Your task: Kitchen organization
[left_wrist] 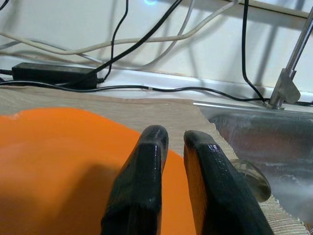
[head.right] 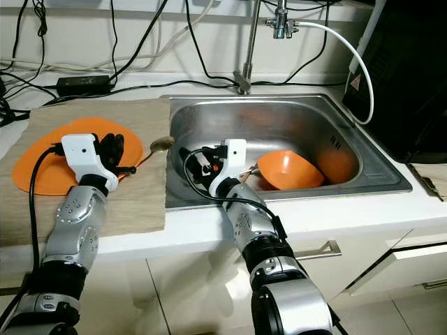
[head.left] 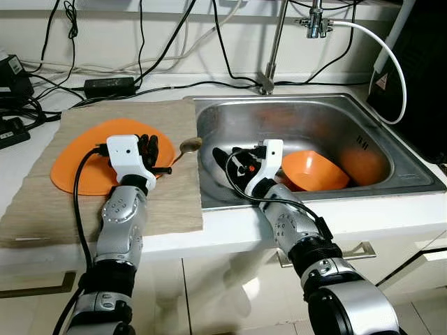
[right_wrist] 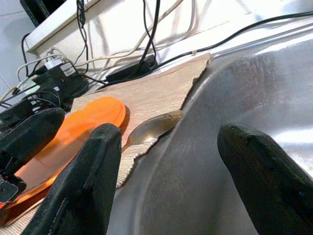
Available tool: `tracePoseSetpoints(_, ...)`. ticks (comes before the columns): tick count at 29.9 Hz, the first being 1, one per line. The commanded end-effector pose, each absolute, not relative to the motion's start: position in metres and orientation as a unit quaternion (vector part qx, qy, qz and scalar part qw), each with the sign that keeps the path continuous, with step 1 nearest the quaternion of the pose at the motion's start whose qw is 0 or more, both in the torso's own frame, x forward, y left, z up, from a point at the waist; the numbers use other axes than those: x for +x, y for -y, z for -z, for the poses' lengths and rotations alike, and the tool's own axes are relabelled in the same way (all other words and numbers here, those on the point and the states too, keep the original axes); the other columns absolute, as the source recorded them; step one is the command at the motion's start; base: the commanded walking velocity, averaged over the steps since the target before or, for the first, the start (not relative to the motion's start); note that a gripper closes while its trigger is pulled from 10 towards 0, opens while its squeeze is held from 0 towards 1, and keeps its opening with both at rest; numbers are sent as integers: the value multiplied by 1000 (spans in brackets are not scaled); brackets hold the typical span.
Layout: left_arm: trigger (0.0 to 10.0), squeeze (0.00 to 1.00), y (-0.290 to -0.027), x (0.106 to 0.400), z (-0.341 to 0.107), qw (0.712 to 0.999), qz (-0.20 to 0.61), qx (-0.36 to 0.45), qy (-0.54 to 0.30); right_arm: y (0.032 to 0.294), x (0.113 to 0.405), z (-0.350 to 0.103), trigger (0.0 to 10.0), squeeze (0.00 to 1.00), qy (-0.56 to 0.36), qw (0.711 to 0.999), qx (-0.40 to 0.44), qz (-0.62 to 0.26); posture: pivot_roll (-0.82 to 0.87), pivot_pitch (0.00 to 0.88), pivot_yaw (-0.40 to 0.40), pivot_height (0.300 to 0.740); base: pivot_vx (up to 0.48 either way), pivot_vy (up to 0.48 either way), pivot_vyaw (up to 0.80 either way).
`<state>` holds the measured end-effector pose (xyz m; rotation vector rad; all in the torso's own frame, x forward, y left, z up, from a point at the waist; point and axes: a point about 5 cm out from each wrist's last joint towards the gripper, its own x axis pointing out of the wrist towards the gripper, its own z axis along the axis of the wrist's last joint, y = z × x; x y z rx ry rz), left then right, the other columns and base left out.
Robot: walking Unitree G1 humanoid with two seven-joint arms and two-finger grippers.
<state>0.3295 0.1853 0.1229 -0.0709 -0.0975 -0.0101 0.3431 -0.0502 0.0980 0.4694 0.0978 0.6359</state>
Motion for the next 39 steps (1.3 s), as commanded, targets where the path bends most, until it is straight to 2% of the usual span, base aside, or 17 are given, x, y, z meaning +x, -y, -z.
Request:
tracePoseSetpoints(1,10000,0,-193,324,-115,999,-3,-41,30,115,339,-122,10000,0,102,986,-79,-102,-3,0,0,740,0,0,0)
tracePoseSetpoints(5,10000,0,-203,316,-117,998,-7,-43,39,120,332,-116,10000,0,87,988,-69,-109,-4,0,0,740,0,0,0)
tracePoseSetpoints(39,10000,0,-203,315,-117,998,-6,-44,39,121,331,-113,10000,0,80,989,-65,-110,-4,0,15,740,0,0,0)
